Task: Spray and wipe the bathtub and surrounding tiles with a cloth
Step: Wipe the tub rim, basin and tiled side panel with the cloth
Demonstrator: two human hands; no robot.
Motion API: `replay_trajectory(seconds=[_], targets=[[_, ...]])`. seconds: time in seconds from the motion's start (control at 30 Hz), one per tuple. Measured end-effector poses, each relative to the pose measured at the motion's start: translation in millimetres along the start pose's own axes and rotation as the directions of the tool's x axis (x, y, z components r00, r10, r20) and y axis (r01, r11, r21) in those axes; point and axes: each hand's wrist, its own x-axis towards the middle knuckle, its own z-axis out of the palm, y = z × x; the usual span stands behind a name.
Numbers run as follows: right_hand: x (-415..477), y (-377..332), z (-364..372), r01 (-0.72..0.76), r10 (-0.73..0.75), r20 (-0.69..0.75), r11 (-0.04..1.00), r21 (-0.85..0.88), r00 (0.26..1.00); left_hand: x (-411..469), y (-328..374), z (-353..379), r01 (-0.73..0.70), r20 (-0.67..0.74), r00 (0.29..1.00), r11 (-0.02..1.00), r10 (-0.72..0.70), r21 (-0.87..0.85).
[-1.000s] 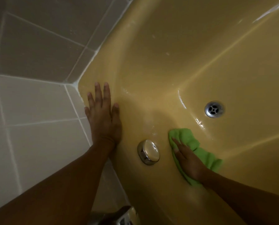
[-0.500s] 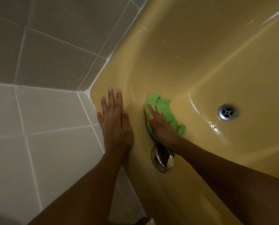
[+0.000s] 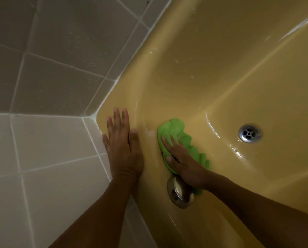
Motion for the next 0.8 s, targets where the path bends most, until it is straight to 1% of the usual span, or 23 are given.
replay_trajectory(seconds=[0.2, 0.27, 0.47, 0.57, 0.67, 0.7, 0.73, 0.8], targets=[[35, -21, -1, 0.013, -0.019, -0.163, 0.999, -0.034, 0.986, 18, -5, -1, -0.020, 0.009, 1.000, 1.000, 0.020, 0.012], [45, -36, 0, 0.027, -0.028, -0.212, 1.000, -0.007, 0.977, 23, -7, -2, -0.024, 0.005, 1.000, 1.000, 0.024, -0.008], [64, -84, 9, 0.135, -0.122, -0.329, 0.991, 0.017, 0.936, 34, -12, -4, -0.012, -0.015, 1.000, 0.997, 0.010, -0.078], [68, -88, 10, 0.153, -0.109, -0.376, 0.984, 0.088, 0.920, 37, -11, -4, -0.013, -0.034, 0.999, 0.995, 0.010, -0.094], [68, -80, 4, 0.192, -0.091, -0.405, 0.957, 0.216, 0.910, 39, -10, -5, -0.009, -0.049, 0.999, 0.994, 0.003, -0.108], [67, -78, 1, 0.200, -0.092, -0.422, 0.955, 0.220, 0.902, 39, -10, -5, -0.009, -0.051, 0.999, 0.994, 0.003, -0.109], [67, -75, 0, 0.199, -0.098, -0.443, 0.961, 0.189, 0.891, 40, -10, -5, -0.011, -0.053, 0.999, 0.994, 0.005, -0.107], [66, -72, 0, 0.181, -0.128, -0.480, 0.981, 0.065, 0.868, 41, -11, -5, -0.011, -0.057, 0.998, 0.995, 0.006, -0.097]])
